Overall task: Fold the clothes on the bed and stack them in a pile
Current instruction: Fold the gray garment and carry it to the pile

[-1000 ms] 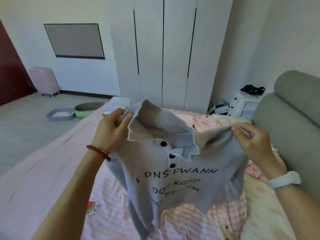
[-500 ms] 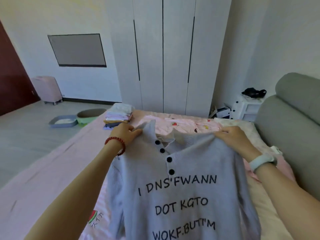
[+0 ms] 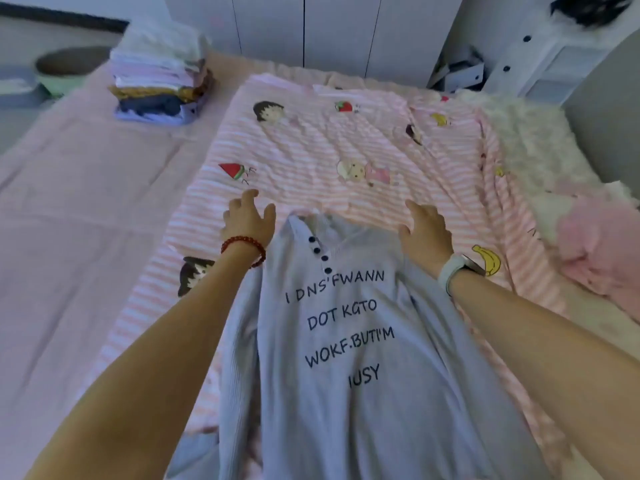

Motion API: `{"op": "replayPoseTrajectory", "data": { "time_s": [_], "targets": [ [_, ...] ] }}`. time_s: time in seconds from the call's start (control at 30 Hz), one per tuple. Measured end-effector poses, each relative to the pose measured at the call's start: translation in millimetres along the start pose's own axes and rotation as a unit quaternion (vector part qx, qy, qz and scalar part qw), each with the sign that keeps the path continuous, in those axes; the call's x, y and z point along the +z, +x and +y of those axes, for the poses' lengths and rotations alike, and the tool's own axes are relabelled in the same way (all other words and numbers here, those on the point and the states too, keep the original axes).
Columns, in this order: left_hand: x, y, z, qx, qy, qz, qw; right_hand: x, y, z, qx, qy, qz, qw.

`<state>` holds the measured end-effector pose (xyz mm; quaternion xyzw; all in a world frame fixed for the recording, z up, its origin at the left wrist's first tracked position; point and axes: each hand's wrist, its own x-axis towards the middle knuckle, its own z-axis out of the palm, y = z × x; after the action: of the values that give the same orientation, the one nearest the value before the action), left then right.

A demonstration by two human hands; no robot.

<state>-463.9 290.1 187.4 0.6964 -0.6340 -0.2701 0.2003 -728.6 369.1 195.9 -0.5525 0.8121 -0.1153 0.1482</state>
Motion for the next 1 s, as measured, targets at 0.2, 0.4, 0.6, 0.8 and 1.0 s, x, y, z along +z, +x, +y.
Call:
{"op": "replayPoseTrajectory", "data": {
  "time_s": [0.2, 0.4, 0.6, 0.8, 1.0],
  "targets": [
    [87, -126, -64, 0.032, 0.001, -0.038, 0.999, 105, -93, 34, -0.039, 0.037, -0.044, 0.998],
    [116, -246, -106, -0.069, 0.007, -0.005, 0.998, 138, -204, 86, 0.13, 0.071, -0.001, 0.989],
    [112, -292, -130, -0.266, -0.036, -0.019, 0.963, 122, -264, 124, 0.2, -0.001, -0.018, 0.98],
    [112, -336, -135, -0.314, -0.072, -0.014, 0.946, 107, -275, 136, 0.223, -0.016, -0.033, 0.974],
    [112, -363, -128, -0.371, -0.181, 0.025, 0.91, 107, -273, 141, 0.286, 0.161, -0.004, 0.945]
  ]
}}
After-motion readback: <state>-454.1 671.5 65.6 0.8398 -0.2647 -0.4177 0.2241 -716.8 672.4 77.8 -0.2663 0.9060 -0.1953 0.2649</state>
